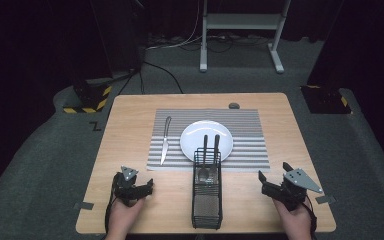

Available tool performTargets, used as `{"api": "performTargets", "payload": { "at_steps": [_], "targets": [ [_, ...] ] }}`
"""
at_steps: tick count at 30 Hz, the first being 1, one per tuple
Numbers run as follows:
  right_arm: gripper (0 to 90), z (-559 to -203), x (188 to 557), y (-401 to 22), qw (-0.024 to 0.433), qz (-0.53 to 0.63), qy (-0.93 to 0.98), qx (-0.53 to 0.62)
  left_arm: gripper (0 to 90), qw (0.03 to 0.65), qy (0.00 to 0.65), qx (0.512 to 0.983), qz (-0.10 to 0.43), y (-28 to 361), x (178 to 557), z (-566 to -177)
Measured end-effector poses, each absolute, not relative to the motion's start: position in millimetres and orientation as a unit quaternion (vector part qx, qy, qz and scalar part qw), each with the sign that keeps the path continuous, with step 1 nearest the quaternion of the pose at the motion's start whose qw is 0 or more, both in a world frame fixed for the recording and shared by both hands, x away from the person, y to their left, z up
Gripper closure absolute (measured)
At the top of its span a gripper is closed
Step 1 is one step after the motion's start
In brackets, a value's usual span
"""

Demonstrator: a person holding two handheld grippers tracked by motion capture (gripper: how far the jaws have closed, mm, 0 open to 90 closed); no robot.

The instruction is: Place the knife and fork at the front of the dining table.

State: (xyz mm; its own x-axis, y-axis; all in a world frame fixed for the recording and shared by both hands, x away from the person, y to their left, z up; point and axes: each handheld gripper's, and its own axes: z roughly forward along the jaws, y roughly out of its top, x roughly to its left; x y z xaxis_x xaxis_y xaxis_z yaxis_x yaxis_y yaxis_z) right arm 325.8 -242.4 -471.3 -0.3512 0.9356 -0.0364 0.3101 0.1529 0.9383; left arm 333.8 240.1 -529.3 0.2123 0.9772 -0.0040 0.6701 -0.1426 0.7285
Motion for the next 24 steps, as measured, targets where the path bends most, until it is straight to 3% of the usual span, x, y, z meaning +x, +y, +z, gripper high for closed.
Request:
{"api": "performTargets", "payload": {
  "at_steps": [24],
  "targets": [
    [17.9,-423.0,346.5,-154.7,0.338,0.532,0.681,0.372,11.8,0.31,0.576,0.715,0.247,240.4,334.0,-529.3]
  ]
}}
